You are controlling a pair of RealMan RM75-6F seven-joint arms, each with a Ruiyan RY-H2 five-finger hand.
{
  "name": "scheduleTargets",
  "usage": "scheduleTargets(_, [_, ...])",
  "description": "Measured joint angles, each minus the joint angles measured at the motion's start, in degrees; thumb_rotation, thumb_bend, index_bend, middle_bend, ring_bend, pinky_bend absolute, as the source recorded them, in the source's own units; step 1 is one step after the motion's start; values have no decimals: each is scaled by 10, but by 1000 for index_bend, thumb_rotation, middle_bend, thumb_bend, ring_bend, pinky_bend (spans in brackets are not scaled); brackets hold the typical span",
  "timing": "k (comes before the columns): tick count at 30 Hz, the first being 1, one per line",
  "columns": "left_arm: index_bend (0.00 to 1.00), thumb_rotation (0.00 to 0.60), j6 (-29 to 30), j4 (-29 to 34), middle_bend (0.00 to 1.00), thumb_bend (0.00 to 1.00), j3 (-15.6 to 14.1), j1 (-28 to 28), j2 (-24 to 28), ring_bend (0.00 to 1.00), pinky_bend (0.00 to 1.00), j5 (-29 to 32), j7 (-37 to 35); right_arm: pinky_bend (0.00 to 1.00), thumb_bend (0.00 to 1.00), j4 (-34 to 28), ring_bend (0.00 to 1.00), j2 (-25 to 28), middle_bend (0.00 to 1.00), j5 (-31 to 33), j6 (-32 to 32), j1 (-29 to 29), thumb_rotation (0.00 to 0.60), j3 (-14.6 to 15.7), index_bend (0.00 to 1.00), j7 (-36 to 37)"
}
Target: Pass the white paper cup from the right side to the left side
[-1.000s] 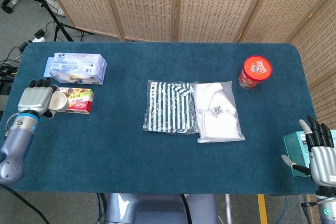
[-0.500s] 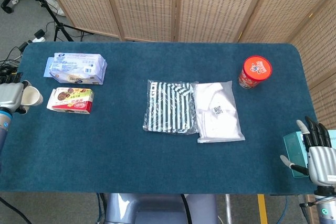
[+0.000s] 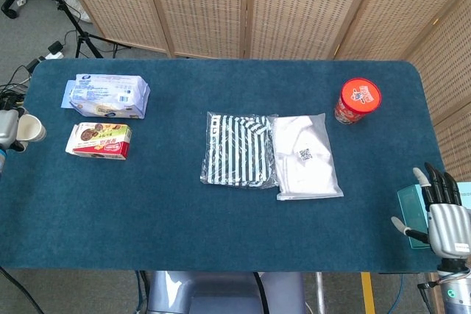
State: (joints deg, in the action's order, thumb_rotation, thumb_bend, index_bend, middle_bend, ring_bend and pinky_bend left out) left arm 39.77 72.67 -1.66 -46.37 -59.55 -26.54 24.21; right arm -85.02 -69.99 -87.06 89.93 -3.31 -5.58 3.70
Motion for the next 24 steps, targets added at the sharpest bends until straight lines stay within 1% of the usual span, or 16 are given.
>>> scheduleTargets(7, [359,600,-58,-80,0,364,4,10,-27,0,0,3,-28,0,129,0,0,0,0,0,1,1,600,0,0,-1])
scheduleTargets(11, [359,600,-92,-127,0,362,7,17,-53,0,0,-6,-50,0,129,1,0,0,0,1,1,1,600,0,0,-1])
scheduleTargets(24, [359,600,-173,-203,0,363,19,19,-104,0,0,-11,-106,0,126,4,0,-3,0,4,-6,-1,600,0,0,-5])
